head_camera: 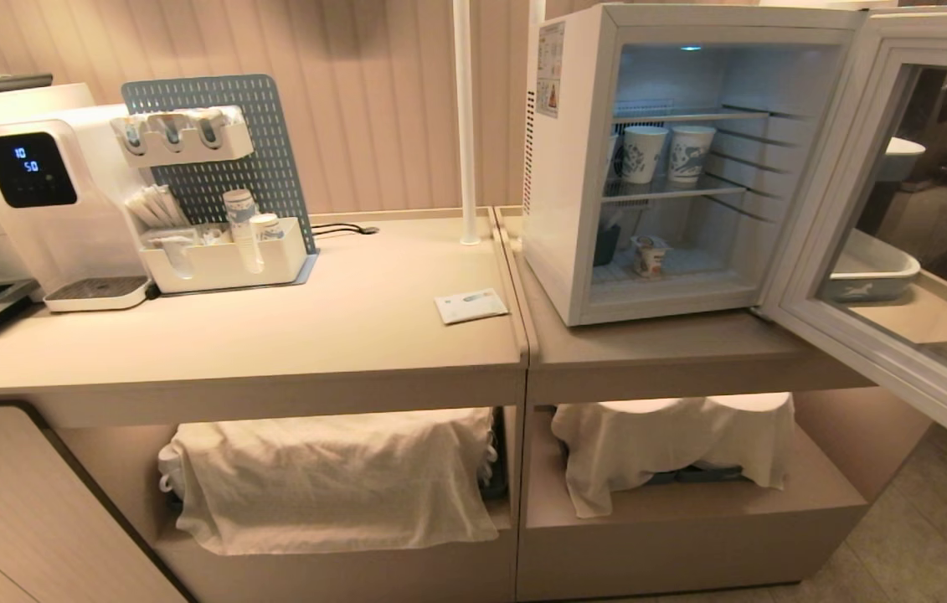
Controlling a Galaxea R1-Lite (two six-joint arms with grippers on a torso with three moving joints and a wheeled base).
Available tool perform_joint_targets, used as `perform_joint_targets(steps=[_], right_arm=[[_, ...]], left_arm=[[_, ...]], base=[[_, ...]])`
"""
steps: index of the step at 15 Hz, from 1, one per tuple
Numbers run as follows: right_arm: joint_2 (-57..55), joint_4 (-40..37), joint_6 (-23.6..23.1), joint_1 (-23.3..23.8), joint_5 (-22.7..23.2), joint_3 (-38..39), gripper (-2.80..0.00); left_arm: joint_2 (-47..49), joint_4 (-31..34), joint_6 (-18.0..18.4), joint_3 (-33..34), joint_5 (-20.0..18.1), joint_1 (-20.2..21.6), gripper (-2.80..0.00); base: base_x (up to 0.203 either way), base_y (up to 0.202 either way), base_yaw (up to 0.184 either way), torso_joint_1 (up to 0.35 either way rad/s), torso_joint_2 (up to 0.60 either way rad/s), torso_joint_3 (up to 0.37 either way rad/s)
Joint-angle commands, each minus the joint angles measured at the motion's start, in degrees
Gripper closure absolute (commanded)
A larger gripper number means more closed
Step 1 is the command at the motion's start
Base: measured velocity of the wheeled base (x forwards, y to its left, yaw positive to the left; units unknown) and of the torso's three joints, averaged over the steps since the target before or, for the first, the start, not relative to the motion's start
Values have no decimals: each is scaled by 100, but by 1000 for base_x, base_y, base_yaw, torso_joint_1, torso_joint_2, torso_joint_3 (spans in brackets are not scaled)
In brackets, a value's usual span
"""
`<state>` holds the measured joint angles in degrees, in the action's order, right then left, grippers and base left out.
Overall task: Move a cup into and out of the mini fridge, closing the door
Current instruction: Take the yoghurt out of the freezer
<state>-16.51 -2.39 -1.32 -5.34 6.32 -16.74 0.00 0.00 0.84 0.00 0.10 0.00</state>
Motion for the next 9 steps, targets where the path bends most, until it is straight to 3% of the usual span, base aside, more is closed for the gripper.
perform_joint_targets(steps=[1,4,9], right_arm=[[-11,-726,-2,-2,-26,-812,0],[-149,-2016,-11,-2,-163,-2145,0],[-1728,-2389,-12,-5,-173,-3623,0]], left_arm=[[0,0,-5,0,-1,0,0],[8,0,-5,0,-1,0,0],[0,0,-5,0,-1,0,0]], base=[[0,0,0,0,0,0],[0,0,0,0,0,0],[0,0,0,0,0,0]])
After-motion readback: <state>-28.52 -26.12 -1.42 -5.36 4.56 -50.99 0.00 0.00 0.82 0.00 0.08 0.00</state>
